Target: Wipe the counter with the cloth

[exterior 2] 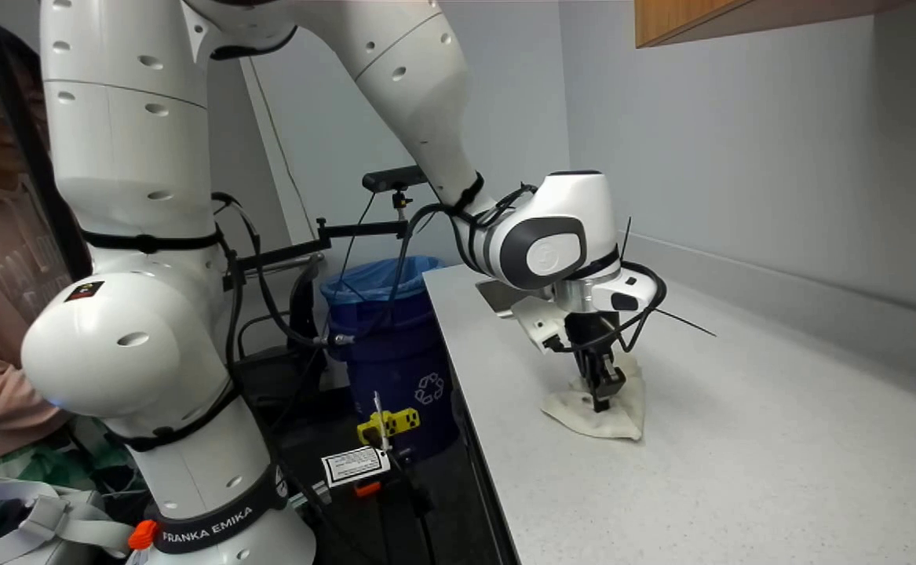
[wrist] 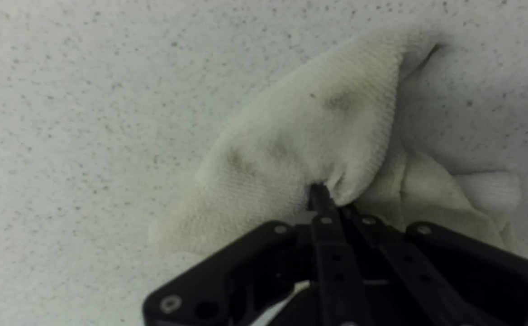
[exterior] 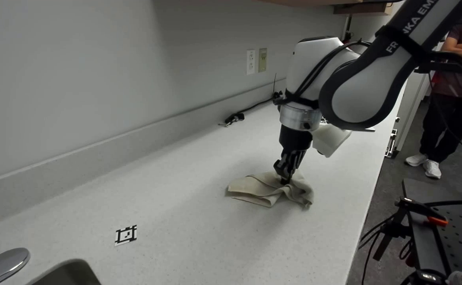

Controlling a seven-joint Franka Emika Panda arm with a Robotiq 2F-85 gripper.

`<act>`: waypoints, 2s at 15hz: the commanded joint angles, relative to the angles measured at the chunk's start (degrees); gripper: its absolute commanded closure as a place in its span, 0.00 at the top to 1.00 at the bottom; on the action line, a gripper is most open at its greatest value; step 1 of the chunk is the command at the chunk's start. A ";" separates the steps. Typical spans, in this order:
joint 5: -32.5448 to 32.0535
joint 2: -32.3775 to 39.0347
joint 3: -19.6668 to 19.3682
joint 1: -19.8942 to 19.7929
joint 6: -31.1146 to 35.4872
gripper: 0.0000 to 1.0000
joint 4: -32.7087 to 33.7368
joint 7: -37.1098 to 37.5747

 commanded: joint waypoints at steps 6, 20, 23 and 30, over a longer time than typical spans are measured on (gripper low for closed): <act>-7.36 4.13 -5.97 0.70 2.85 0.01 3.23 3.23; -12.93 4.12 -15.74 2.09 3.32 0.01 0.56 9.45; -14.60 3.17 -13.90 3.99 3.38 0.01 -0.14 9.51; -12.92 2.63 -5.99 7.31 2.81 0.01 0.68 8.54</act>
